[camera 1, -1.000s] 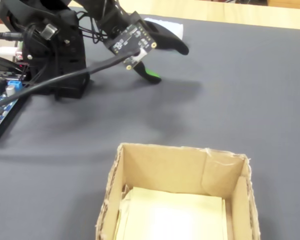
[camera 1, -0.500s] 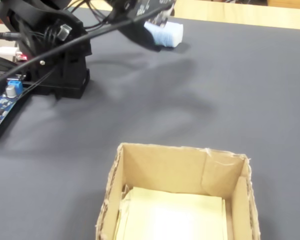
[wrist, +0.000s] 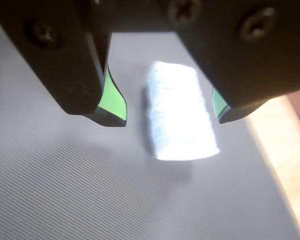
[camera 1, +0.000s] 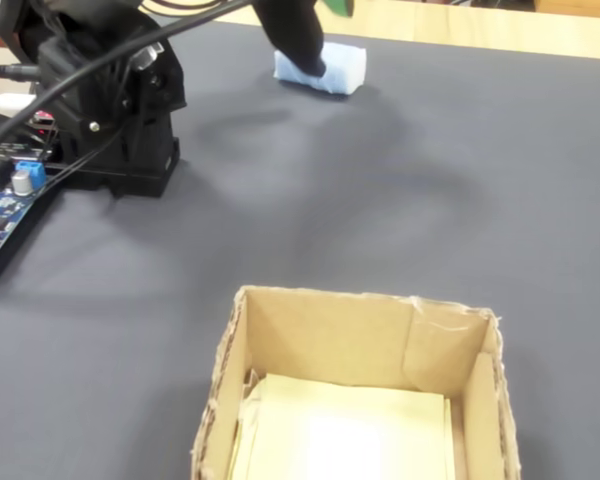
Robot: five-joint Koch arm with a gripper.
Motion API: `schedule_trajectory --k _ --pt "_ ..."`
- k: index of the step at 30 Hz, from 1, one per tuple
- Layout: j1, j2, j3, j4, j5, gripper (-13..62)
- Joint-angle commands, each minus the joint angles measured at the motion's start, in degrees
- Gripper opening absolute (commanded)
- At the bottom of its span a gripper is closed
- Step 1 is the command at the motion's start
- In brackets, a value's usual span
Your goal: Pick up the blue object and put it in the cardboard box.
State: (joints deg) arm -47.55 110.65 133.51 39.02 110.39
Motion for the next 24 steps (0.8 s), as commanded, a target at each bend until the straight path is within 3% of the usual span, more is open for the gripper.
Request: schedule_trajectory --k 1,9,19,22,24 --pt "-0.7 0.4 -5.6 -0.8 0.7 33.7" --pt "-5.5 -8.1 -8.6 1.0 -6.9 33.6" --pt "-8.2 -16.3 -10.6 -1.9 -7.3 33.2" --pt "-8.2 -19.3 -12.0 -3.9 -4.6 30.8" --pt "-8.2 -21.3 -12.8 -4.9 -2.8 25.2"
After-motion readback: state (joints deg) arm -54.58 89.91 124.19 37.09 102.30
